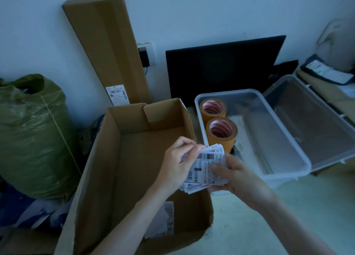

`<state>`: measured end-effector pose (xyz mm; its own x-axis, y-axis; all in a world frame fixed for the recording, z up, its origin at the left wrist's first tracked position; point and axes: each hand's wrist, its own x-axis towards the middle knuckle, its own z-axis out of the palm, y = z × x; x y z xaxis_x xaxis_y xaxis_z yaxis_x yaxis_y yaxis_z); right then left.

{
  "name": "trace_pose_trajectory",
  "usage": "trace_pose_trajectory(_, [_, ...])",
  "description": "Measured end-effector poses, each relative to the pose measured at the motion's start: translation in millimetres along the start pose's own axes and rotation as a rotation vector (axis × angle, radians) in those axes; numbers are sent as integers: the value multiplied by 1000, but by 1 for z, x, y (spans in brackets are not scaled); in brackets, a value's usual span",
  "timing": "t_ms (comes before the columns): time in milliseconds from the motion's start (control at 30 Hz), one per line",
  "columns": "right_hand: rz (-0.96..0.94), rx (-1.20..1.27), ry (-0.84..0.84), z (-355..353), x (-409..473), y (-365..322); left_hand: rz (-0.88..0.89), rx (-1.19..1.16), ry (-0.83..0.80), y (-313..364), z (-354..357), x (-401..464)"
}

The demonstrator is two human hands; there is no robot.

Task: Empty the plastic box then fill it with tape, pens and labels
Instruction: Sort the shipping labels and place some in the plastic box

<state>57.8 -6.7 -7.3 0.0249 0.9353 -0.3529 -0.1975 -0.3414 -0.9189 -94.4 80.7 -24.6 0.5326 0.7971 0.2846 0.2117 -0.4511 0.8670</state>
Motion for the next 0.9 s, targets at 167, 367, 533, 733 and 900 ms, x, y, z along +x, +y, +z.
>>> trace_pose_trajectory(167, [-15,110,74,-28,7,-9,-203,-152,180,7,22,20])
trace_pose_trajectory(367, [83,-74,235,-82,26,-20,-335,-148,173,-12,36,24])
trace_pose_trajectory(533, [273,-631,240,-122,61,-12,-408,-128,199,-29,30,21])
trace_pose_trajectory(733, [526,-678,38,-127,92,8,-505,-114,251,-46,24,19])
trace_pose_trajectory(900, [652,-602,-133,-114,96,11,-526,-79,213,-53,24,14])
